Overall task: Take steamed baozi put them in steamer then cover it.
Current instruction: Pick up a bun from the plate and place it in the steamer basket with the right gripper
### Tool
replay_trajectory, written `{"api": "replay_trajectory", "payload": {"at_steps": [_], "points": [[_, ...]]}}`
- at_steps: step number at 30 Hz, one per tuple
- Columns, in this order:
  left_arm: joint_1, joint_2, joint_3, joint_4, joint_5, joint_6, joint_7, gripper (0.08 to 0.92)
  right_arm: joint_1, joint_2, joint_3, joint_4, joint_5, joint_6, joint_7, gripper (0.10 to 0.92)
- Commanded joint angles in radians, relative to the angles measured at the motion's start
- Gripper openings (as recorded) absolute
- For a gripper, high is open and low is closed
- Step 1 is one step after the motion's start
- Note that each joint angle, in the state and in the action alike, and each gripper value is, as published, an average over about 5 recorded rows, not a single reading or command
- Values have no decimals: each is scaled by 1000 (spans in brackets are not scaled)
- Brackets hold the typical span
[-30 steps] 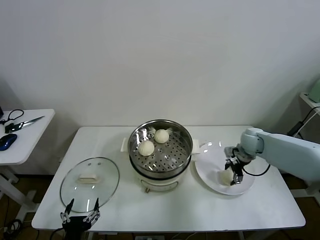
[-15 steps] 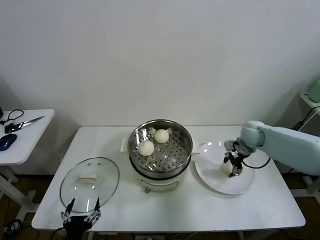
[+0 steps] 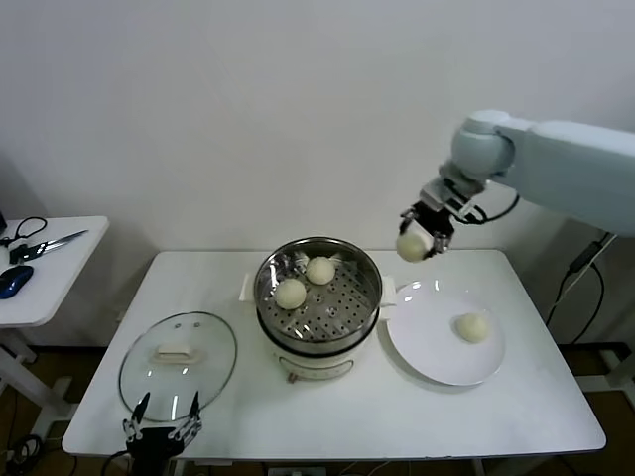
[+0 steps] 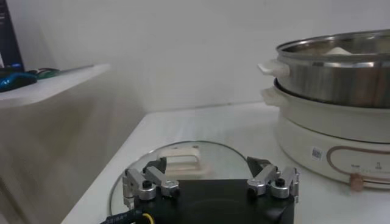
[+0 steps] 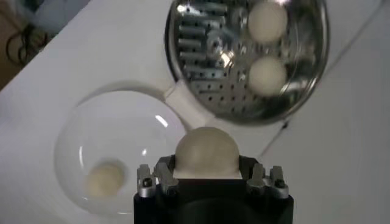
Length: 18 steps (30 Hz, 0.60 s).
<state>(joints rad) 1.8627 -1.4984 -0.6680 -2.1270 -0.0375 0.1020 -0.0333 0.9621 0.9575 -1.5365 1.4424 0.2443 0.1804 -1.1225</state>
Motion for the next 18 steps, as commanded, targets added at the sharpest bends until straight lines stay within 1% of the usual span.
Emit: {"api": "replay_trajectory", "payload": {"at_steps": [1,4,9,18], "points": [[0,1,2,1,2,0,0,823,106,186,38,226,-88,136,5,679],[1,1,-1,-2,1,1,0,823,15,250,65,245,-155,121,39,679],[2,0,-12,-7,-3,4,0,823,-120,309,85,209,-259,100,80,679],[9,-2,-29,-19,-13,7,0,823,-312,278,78,139,-364,77,112,679]]}}
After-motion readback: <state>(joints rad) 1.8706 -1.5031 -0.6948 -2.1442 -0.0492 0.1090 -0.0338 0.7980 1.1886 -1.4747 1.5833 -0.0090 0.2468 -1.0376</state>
